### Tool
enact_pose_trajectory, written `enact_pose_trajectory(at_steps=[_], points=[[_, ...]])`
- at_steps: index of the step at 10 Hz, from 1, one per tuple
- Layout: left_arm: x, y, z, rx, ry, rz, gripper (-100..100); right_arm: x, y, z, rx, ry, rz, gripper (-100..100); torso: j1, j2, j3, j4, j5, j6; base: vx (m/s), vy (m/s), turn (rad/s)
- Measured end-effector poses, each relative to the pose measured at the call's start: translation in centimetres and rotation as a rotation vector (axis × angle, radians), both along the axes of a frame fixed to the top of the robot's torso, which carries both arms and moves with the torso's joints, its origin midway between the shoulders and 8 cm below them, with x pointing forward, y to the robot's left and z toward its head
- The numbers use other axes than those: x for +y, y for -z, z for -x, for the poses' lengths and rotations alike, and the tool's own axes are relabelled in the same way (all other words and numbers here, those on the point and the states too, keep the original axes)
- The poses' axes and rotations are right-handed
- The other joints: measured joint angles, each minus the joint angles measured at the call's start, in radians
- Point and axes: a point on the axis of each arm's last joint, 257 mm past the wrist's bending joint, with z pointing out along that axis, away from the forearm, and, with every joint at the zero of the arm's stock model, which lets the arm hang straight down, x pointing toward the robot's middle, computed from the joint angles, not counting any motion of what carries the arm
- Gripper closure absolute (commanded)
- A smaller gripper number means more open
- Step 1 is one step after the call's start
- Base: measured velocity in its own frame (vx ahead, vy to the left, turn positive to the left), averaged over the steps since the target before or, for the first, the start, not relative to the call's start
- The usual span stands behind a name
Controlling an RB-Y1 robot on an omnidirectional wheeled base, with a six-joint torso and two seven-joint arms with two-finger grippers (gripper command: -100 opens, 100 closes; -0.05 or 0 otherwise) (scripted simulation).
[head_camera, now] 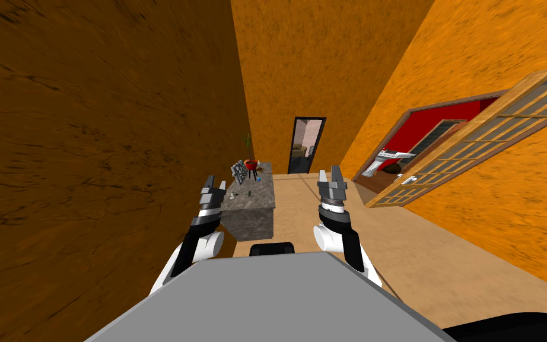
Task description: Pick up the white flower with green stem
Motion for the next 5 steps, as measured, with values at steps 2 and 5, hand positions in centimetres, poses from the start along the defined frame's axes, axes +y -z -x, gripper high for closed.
enact_pose_trajectory(at_steps=[2,5], points=[[-0.4,0.6,-0.9,0.038,0.021,-0.027,-100,0.0,0.0,0.0,0.000,0.000,0.000,0,0.001,0.001,0.001,0.000,0.000,0.000,-0.025,0.013,0.000],[-0.6,2.1,-2.5,0.114,0.042,-0.038,-100,0.0,0.0,0.0,0.000,0.000,0.000,0,0.001,0.002,0.001,0.000,0.000,0.000,-0.029,0.017,0.001]])
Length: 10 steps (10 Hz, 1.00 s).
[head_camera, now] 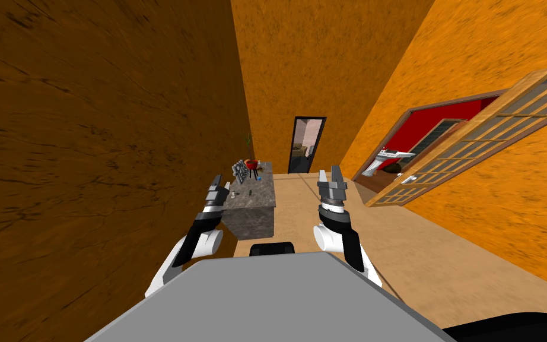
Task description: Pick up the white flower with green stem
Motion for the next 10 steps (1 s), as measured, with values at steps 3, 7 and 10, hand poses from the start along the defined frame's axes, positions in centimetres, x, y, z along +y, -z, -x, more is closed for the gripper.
enact_pose_trajectory(at_steps=[3,7,10], points=[[-0.2,1.5,-1.8,0.064,0.008,0.005,-100,0.0,0.0,0.0,0.000,0.000,0.000,0,0.000,0.000,0.000,0.000,0.000,0.000,-0.027,0.013,0.002],[-0.1,3.3,-3.4,0.149,0.012,0.022,-100,0.0,0.0,0.0,0.000,0.000,0.000,0,-0.001,-0.001,0.000,0.000,0.000,0.000,-0.022,0.015,0.001],[-0.2,4.7,-4.7,0.210,0.012,0.038,-100,0.0,0.0,0.0,0.000,0.000,0.000,0,-0.001,0.000,0.000,0.000,0.000,0.000,-0.025,0.015,0.000]])
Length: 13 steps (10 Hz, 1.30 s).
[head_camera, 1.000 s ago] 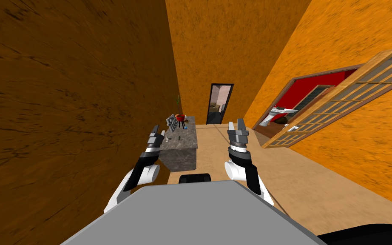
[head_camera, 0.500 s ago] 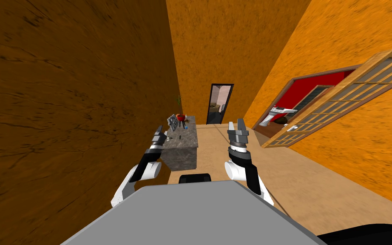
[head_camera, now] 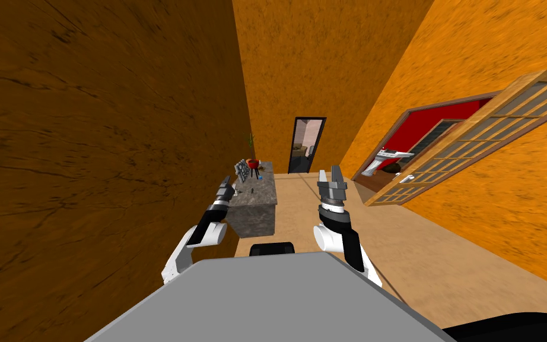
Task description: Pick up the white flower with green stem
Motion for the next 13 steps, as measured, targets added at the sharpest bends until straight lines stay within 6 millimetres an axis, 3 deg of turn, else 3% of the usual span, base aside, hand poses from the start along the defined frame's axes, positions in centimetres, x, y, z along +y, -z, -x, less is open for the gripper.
enact_pose_trajectory(at_steps=[13], points=[[0.0,6.8,-4.2,0.285,-0.024,0.080,-100,0.0,0.0,0.0,0.000,0.000,0.000,0,0.000,-0.001,0.000,0.000,0.000,0.000,-0.019,0.016,-0.007]])
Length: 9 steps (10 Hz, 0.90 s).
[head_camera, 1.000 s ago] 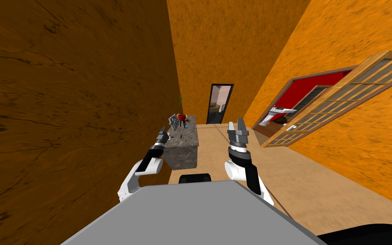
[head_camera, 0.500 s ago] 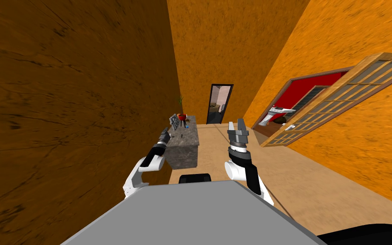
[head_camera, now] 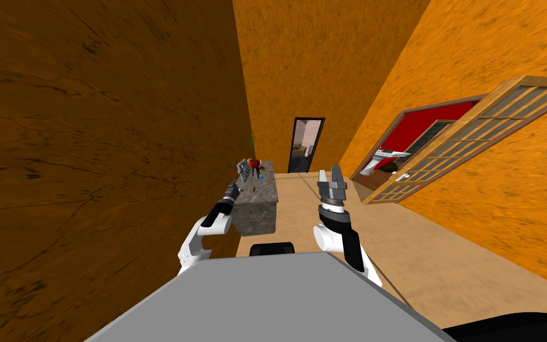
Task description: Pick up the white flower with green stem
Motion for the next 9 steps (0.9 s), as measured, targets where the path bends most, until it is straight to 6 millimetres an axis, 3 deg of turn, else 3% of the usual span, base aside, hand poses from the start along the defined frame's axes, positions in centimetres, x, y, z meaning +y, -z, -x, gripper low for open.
enact_pose_trajectory(at_steps=[9], points=[[1.5,5.2,-0.9,0.214,-0.053,0.031,-100,0.0,0.0,0.0,0.000,0.000,0.000,0,0.000,-0.001,-0.001,0.000,0.000,0.000,-0.004,0.010,-0.027]])
